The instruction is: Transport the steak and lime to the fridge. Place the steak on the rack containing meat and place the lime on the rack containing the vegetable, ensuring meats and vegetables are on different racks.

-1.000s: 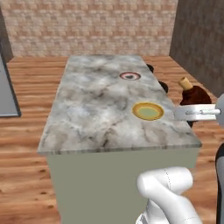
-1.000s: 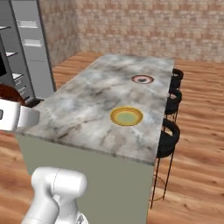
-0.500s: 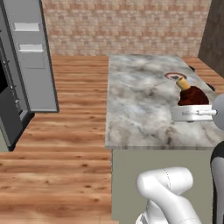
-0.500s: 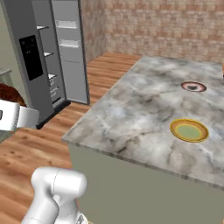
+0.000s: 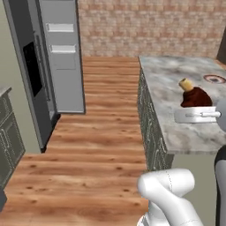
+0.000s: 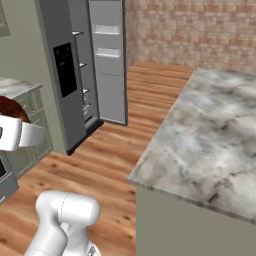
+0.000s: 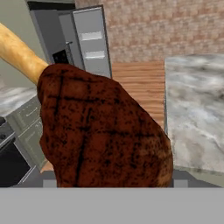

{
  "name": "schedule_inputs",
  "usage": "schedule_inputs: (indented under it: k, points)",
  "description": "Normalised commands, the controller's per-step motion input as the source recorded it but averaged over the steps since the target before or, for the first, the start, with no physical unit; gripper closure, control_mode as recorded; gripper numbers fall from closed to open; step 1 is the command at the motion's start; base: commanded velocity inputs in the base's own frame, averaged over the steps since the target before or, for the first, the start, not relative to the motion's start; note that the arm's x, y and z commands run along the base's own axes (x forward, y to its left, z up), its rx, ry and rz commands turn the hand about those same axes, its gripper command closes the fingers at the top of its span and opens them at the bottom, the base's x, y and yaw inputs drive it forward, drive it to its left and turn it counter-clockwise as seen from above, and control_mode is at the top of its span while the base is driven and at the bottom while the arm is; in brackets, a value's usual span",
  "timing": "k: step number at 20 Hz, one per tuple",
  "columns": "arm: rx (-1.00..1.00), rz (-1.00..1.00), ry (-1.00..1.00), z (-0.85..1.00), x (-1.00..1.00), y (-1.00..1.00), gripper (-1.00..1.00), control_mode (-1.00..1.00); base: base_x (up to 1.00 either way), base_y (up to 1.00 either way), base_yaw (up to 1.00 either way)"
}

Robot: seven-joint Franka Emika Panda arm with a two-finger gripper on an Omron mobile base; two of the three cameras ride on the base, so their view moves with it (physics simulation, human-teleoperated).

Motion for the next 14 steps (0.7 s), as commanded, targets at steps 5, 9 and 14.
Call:
schedule_inputs:
  k: [5, 9, 14]
  points:
    - [0.00, 0.00, 0.00, 0.00, 0.00, 0.00, 1.00, 1.00, 1.00, 0.99, -0.12]
    - [0.00, 0.00, 0.00, 0.00, 0.00, 0.00, 1.00, 1.00, 1.00, 0.94, -0.06]
    - [0.00, 0.00, 0.00, 0.00, 0.00, 0.00, 1.00, 1.00, 1.00, 0.63, 0.00]
